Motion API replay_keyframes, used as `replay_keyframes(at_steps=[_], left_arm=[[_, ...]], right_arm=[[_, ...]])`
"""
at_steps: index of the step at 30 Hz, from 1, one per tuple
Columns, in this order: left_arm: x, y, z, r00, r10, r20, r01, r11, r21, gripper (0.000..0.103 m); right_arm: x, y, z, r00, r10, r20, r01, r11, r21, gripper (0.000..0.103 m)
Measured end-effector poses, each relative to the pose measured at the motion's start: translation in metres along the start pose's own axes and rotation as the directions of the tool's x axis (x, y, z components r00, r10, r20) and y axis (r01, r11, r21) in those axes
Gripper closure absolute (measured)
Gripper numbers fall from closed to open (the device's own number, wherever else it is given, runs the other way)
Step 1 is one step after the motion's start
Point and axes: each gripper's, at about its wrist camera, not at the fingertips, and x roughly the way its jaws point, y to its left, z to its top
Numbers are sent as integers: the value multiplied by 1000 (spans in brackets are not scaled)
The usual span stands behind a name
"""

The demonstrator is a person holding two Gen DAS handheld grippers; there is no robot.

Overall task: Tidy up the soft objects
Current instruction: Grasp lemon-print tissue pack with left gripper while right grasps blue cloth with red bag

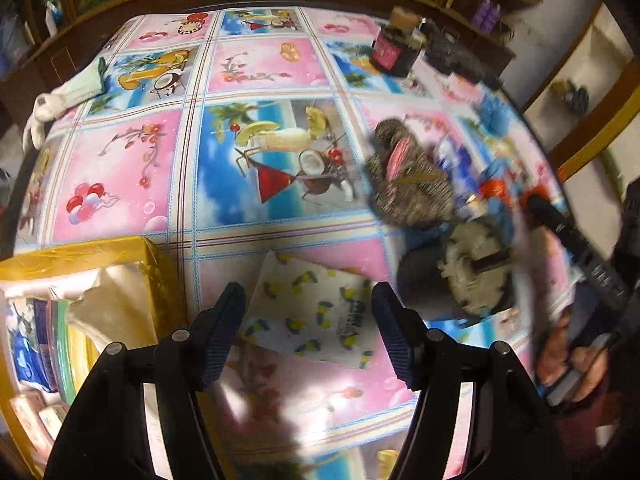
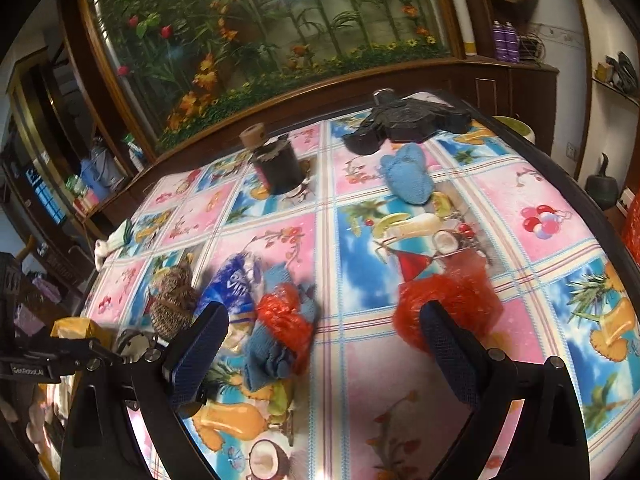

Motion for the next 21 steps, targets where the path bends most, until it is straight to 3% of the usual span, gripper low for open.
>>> replay_keyframes(at_steps=[5, 8, 11, 14, 16, 21], left_arm=[[5, -13, -4, 999, 5, 47, -9, 997, 73, 31], [5, -19, -8, 998, -43, 41, 39, 994, 101, 31], [4, -28, -17, 998, -15, 58, 6, 987, 159, 31], [-1, -30, -24, 997, -18, 77, 5, 987, 162, 34], [-4, -31, -30, 996, -23, 89, 8, 987, 163, 36], [-19, -40, -48, 990, -26, 140, 1, 984, 176, 36]], right_arm=[[19, 7, -2, 999, 5, -43, -6, 1000, -14, 7], [28, 6, -1, 998, 2, -64, -3, 1000, -13, 8], [33, 6, 0, 997, 16, -75, -16, 1000, 0, 13], [39, 5, -1, 994, 42, -101, -42, 999, 9, 42], [42, 5, -2, 992, 55, -117, -54, 999, 6, 71], [39, 10, -3, 994, 38, -107, -40, 999, -18, 75]])
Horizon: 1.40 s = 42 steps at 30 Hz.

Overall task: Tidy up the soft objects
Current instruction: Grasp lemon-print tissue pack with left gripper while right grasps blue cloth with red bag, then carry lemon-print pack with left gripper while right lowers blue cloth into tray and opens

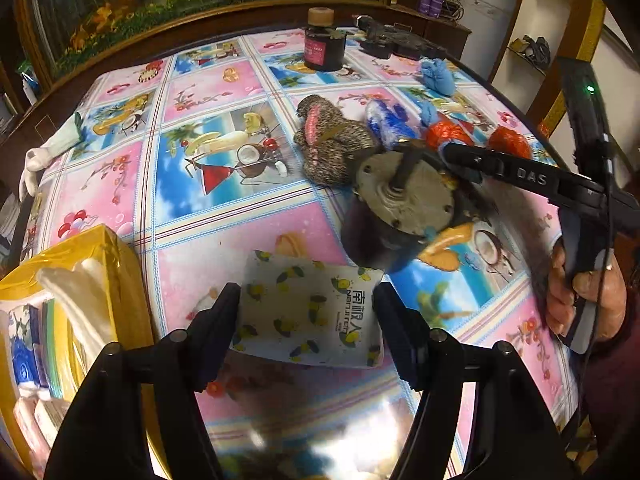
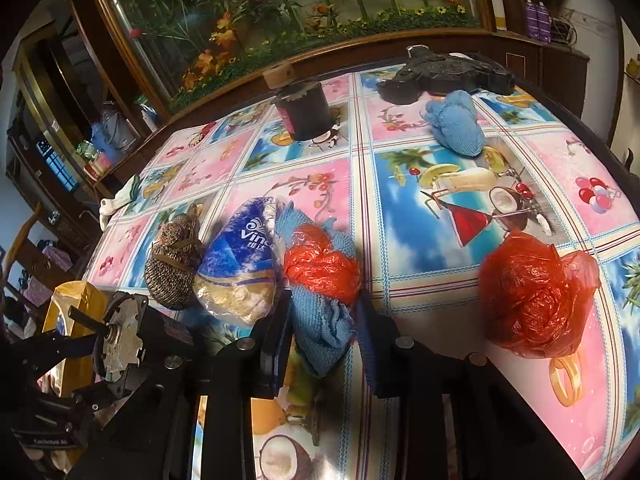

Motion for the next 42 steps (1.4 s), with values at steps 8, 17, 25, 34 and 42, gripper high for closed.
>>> replay_keyframes(at_steps=[8, 17, 25, 34, 42], left_arm=[[-45, -13, -18, 995, -33, 96, 35, 999, -19, 36], [-96, -8, -43, 979, -65, 192, 89, 989, -121, 36], [-154, 26, -81, 947, -39, 318, 124, 960, -249, 36], [-190, 87, -138, 924, 127, 361, 32, 914, -403, 36], [-181, 147, -180, 937, 196, 290, -12, 846, -533, 36]], right_arm=[[-16, -3, -2, 999, 4, 46, -5, 1000, 18, 76], [-29, -2, -8, 998, -4, 67, 3, 1000, 13, 76], [-54, 9, -14, 989, -69, 134, 70, 997, -7, 76], [-126, 57, -45, 986, 27, 164, -13, 996, -84, 76], [-141, 141, -72, 978, 196, 73, -179, 965, -193, 75]])
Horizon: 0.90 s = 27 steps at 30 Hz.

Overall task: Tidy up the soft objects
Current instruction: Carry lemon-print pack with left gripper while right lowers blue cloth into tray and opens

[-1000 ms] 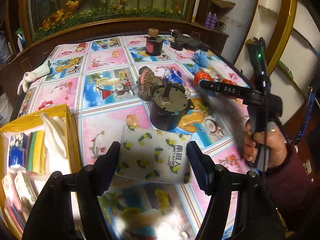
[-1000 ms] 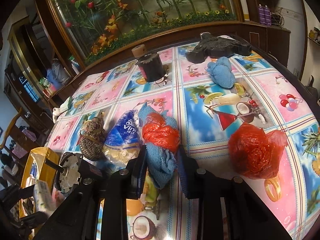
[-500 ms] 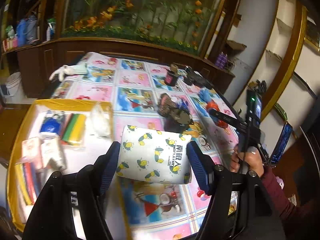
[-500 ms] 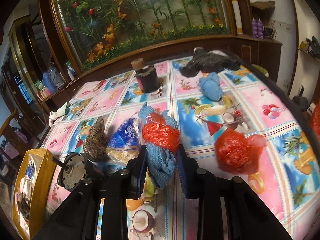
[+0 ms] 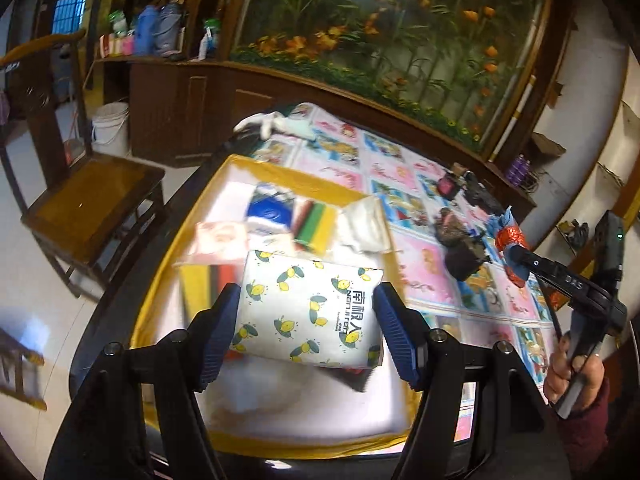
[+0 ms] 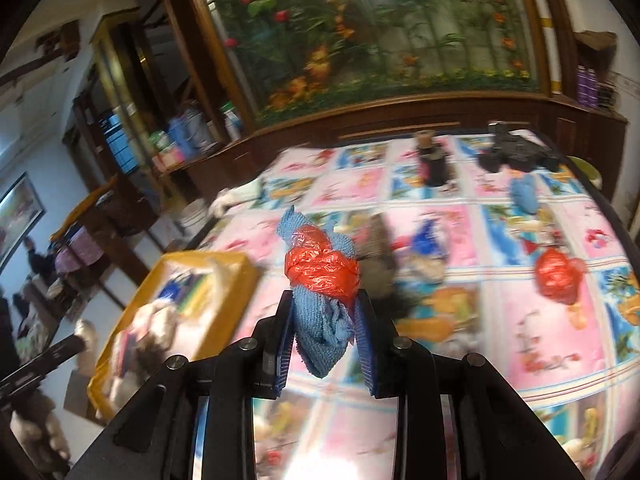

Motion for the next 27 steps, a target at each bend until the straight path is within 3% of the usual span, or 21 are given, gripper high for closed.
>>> replay_keyframes(at_steps=[9, 15, 27], left_arm=[[19, 9, -9, 999, -16, -44, 17, 1000, 23, 36], [25, -2, -28, 995, -29, -96, 38, 995, 92, 35], [33, -30, -56, 983, -43, -180, 84, 969, 232, 34]], right_arm=[[60, 81, -5, 972, 158, -176, -169, 985, -48, 75], [104, 113, -2, 960, 133, -244, -162, 981, -103, 75], [164, 159, -4, 960, 50, -277, -105, 977, -186, 75]])
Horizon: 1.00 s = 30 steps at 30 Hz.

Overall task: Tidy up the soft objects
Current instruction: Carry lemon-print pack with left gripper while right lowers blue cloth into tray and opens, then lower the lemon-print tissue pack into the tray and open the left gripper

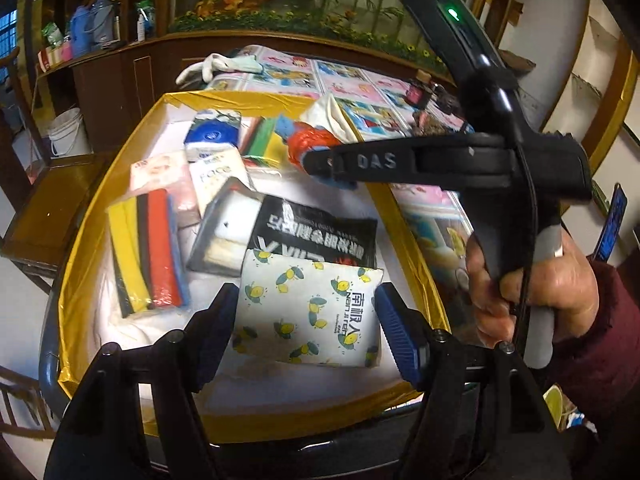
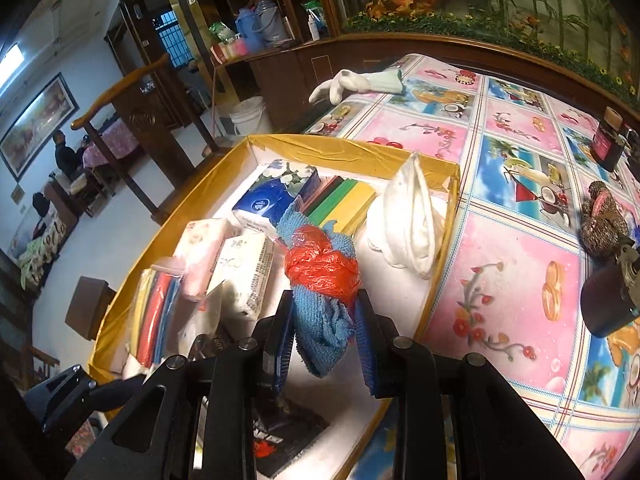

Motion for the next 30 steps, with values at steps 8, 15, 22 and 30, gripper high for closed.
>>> replay_keyframes(at_steps=[8, 15, 22, 30], left_arm=[[-5, 5, -1, 1000, -17, -8, 17, 999, -49, 31], [-19, 7, 0, 999, -12, 33, 15, 996, -89, 31], [-39, -10, 8, 995, -17, 100, 26, 996, -84, 31], [-40, -41, 14, 995, -13, 94, 16, 1000, -26, 31]], right_arm=[[-8, -2, -3, 998, -32, 56, 32, 999, 5, 33], [-54, -1, -19, 984, -78, 158, 85, 996, -39, 23], [-92, -14, -45, 972, -97, 212, 104, 994, -22, 17], [-122, -36, -72, 961, -148, 234, 152, 988, 0, 16]])
